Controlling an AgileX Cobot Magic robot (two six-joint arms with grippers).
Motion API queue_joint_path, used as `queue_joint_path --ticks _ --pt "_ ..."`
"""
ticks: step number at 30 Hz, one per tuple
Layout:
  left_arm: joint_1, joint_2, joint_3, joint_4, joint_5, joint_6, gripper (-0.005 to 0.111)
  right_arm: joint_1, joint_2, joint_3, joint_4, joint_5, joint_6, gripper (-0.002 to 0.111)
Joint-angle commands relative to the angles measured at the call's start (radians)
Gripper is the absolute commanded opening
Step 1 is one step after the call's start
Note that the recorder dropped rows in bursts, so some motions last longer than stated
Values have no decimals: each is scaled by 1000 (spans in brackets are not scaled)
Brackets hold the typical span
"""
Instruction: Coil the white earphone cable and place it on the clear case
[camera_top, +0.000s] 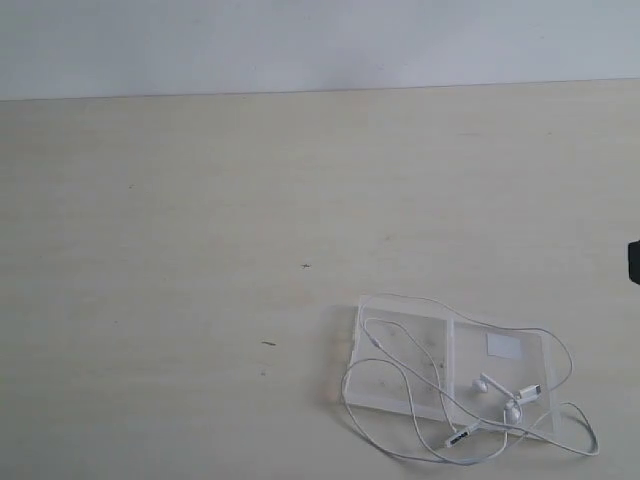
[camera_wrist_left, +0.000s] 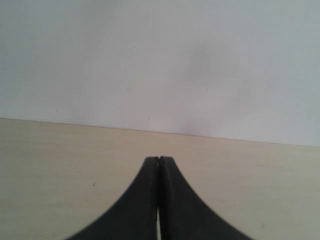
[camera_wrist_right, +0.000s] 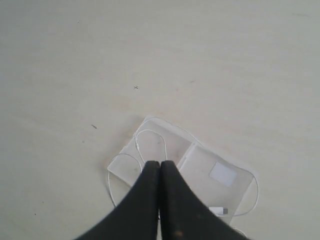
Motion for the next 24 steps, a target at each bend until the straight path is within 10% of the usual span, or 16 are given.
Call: queue_joint_path --ticks 1,24 --pt "1 -2 3 -13 -2 25 0 -2 -23 5 -5 12 30 0" --pt "74 -107 3 -83 -18 49 0 -2 -22 5 3 10 30 0"
